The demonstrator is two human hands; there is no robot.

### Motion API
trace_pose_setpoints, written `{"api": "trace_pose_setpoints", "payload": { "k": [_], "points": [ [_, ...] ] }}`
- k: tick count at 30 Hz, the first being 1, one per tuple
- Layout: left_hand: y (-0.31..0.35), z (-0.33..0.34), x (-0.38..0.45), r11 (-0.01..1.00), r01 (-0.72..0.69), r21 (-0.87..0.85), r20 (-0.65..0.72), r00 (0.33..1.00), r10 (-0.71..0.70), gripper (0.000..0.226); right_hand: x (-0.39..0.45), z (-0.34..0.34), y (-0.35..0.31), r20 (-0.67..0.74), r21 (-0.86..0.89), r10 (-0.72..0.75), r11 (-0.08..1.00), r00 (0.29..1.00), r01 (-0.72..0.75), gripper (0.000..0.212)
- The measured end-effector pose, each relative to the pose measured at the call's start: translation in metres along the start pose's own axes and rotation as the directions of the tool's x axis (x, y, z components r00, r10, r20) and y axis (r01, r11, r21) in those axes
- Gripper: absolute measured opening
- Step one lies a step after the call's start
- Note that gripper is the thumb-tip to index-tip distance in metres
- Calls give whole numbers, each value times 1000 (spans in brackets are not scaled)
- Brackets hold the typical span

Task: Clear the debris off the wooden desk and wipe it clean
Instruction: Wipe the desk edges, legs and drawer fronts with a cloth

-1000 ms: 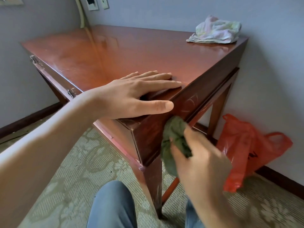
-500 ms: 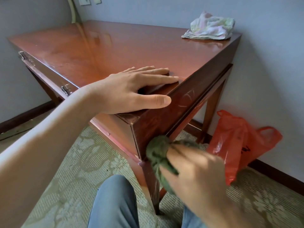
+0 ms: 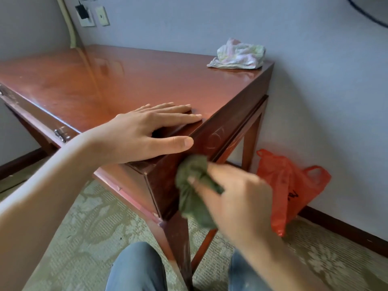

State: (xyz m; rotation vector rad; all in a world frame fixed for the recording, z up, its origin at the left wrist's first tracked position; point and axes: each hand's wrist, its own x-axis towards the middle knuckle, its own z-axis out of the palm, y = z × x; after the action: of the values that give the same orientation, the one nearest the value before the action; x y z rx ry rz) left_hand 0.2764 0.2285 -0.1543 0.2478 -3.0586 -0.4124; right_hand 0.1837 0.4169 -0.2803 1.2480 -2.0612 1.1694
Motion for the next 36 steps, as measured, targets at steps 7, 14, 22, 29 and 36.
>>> {"api": "trace_pose_setpoints", "payload": {
  "k": [7, 14, 22, 29, 36],
  "points": [
    [1, 0, 2, 1000, -8, 14, -11, 1000, 8, 62, 83, -1, 66, -72, -268, 230, 933, 971, -241, 50],
    [-2, 1, 2, 999, -29, 16, -10, 1000, 29, 61, 17, -4, 30, 36, -101, -229, 967, 973, 232, 30],
    [-2, 0, 5, 997, -36, 65, 51, 998, 33, 62, 117, -7, 101, -47, -260, 305, 916, 951, -307, 47],
    [-3, 1, 6, 996, -44, 78, 58, 998, 39, 63, 32, -11, 29, 34, -67, -147, 987, 989, 149, 37],
    [-3, 0, 6, 997, -49, 54, 43, 998, 46, 62, 103, -5, 98, 65, -328, 294, 909, 953, -258, 29]
  ]
}}
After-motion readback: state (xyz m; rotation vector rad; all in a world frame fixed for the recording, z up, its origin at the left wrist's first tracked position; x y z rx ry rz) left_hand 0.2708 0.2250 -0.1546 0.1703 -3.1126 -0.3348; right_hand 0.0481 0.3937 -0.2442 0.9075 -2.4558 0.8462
